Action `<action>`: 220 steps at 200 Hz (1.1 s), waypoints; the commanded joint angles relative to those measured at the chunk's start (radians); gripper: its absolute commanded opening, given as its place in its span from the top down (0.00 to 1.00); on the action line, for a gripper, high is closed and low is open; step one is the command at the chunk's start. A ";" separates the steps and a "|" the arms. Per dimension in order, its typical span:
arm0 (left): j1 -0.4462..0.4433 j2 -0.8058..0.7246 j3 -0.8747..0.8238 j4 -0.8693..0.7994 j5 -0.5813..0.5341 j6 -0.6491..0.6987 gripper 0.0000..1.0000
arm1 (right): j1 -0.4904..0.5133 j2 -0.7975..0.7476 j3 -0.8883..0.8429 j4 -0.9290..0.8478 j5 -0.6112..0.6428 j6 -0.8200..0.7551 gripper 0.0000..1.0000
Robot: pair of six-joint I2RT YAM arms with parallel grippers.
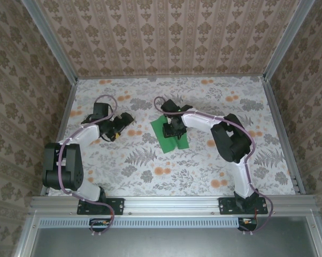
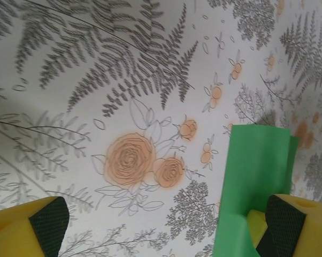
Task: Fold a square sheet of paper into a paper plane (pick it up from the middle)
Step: Fold the square sheet of paper in half at the center of the table, then hold the square sheet of paper at the center of the table.
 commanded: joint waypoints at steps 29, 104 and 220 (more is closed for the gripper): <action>-0.107 0.026 -0.043 0.229 0.107 -0.056 0.09 | -0.075 -0.164 -0.223 0.448 -0.508 0.307 0.61; -0.171 0.079 -0.128 0.560 0.184 -0.200 0.20 | -0.143 -0.215 -0.430 0.787 -0.646 0.502 0.61; -0.257 0.266 -0.094 0.686 0.242 -0.217 0.41 | -0.175 -0.180 -0.500 0.746 -0.610 0.431 0.55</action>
